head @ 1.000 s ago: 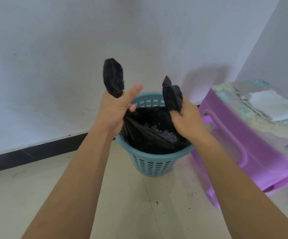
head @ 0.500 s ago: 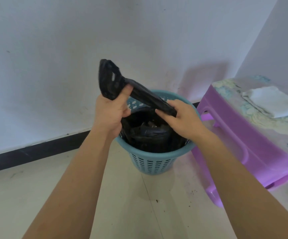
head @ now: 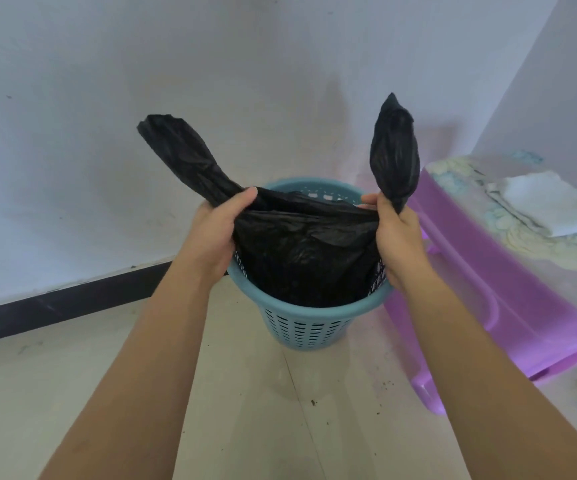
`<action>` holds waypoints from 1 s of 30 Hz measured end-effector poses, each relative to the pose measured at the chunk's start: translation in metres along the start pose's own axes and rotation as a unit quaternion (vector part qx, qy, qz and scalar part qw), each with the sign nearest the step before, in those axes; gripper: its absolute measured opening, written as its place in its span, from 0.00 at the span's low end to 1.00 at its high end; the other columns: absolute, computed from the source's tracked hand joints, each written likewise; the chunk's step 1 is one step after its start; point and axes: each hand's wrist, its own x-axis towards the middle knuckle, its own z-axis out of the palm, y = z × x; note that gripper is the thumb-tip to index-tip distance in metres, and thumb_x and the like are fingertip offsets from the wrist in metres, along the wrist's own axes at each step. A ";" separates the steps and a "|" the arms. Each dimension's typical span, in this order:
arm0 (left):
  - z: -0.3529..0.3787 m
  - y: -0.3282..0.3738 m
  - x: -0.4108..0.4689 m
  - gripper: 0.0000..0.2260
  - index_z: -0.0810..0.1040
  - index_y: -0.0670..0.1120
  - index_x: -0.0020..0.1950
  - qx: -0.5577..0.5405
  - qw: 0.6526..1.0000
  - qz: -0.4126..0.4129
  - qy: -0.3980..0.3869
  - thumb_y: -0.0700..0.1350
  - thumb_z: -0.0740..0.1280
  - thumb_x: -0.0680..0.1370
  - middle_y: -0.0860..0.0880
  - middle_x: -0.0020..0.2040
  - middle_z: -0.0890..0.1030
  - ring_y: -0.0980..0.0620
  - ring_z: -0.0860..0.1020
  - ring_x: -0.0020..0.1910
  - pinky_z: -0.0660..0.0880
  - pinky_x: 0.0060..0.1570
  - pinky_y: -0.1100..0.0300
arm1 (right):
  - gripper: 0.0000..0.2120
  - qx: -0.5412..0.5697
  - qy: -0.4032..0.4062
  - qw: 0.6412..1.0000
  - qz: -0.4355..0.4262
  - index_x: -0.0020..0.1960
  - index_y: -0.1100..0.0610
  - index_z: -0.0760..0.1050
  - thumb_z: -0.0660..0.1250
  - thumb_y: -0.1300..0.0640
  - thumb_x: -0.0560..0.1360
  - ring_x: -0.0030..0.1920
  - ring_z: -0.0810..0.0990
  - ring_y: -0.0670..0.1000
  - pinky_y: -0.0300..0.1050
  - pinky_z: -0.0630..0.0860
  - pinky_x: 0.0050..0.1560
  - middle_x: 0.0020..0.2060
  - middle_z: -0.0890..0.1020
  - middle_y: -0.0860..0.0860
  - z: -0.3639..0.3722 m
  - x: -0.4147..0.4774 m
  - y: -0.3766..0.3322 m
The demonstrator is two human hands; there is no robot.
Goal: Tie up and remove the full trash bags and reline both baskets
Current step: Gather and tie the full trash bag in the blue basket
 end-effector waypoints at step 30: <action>0.019 -0.015 -0.002 0.08 0.72 0.45 0.45 0.038 0.986 -0.145 -0.076 0.40 0.57 0.83 0.53 0.26 0.60 0.57 0.58 0.22 0.62 0.23 0.64 | 0.08 -0.359 -0.126 0.869 -0.317 0.46 0.52 0.69 0.58 0.53 0.83 0.40 0.76 0.56 0.49 0.68 0.40 0.37 0.77 0.48 0.015 -0.008 0.000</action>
